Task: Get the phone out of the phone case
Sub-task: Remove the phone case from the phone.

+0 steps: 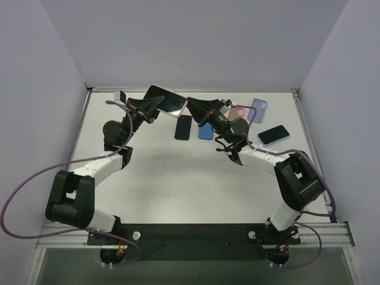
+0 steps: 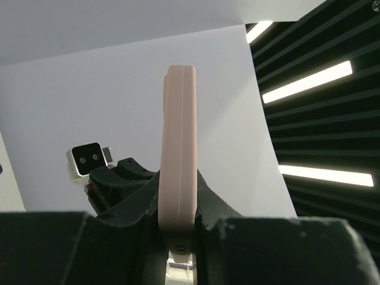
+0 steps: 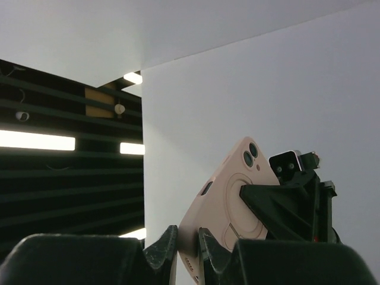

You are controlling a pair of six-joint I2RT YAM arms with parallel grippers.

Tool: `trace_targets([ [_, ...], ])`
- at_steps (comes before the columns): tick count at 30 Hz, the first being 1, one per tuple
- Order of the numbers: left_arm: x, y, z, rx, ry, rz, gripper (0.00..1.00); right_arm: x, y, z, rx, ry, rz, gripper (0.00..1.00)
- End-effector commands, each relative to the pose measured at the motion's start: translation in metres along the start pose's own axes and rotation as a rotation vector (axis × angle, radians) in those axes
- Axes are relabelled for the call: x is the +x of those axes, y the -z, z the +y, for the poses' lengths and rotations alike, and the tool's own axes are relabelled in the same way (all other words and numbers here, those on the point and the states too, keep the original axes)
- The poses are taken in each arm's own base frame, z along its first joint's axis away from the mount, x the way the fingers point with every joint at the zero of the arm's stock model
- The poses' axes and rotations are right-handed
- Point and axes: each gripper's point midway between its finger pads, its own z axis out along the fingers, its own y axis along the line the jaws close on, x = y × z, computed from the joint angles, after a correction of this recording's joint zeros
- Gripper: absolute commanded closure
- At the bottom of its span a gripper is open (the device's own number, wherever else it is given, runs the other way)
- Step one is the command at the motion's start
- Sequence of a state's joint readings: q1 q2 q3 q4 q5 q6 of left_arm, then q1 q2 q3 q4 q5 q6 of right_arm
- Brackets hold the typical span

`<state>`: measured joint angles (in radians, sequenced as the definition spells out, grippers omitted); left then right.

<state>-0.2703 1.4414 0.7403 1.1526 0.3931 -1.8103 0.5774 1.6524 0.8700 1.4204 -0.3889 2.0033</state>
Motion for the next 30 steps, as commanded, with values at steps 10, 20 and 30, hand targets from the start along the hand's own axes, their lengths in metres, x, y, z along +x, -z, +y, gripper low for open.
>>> trace_targets([
  [10, 0.074, 0.029, -0.185, 0.672, -0.253, 0.241, 1.00, 0.049, -0.013, 0.017, -0.147, -0.148, 0.177, 1.00],
  [20, 0.080, 0.028, -0.193, 0.678, -0.223, 0.302, 1.00, 0.049, 0.004, -0.074, 0.263, 0.143, 0.264, 1.00],
  [30, 0.090, 0.020, -0.171, 0.579, -0.220, 0.401, 1.00, 0.015, 0.062, -0.117, 0.826, 0.657, 0.277, 1.00],
])
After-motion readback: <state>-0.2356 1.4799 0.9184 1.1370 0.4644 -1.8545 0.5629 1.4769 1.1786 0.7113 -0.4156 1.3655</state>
